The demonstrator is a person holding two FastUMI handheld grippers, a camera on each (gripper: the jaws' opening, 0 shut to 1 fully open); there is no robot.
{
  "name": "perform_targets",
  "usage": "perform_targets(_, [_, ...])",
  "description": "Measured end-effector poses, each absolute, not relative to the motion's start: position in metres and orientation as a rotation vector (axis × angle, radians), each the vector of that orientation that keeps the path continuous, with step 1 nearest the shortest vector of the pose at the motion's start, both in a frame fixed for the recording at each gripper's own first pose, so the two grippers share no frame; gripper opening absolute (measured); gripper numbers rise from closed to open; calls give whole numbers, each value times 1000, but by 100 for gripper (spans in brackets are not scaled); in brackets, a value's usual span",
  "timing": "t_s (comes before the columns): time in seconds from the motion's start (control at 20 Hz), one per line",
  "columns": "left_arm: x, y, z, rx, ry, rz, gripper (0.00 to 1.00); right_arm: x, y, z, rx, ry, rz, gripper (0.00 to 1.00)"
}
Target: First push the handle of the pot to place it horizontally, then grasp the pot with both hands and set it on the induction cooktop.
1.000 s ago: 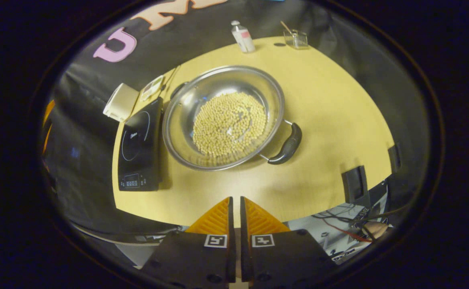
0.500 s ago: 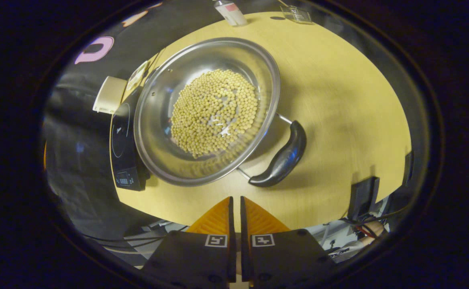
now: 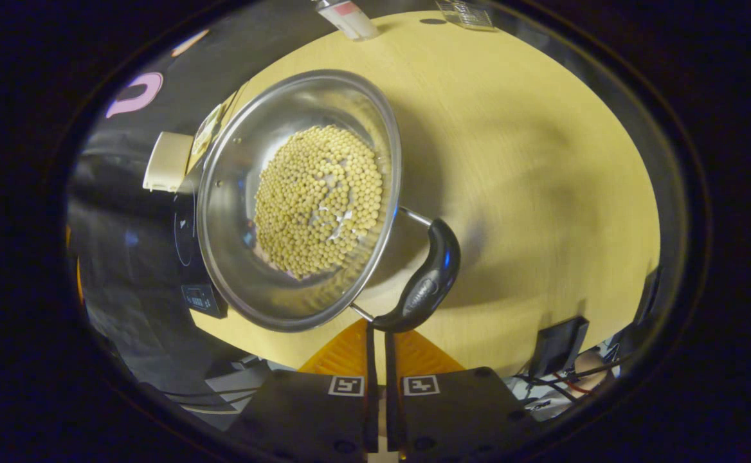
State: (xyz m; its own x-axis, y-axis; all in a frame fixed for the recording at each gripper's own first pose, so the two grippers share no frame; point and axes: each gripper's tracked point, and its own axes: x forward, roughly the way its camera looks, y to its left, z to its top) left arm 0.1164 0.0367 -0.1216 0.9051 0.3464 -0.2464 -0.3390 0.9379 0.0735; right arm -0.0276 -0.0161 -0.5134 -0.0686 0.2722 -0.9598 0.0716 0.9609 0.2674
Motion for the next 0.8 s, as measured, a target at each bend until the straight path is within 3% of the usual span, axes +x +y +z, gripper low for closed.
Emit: perform_targets(0.8, [107,29,-170,22,391,410,96,37,-53,-519,259,1564,135,8])
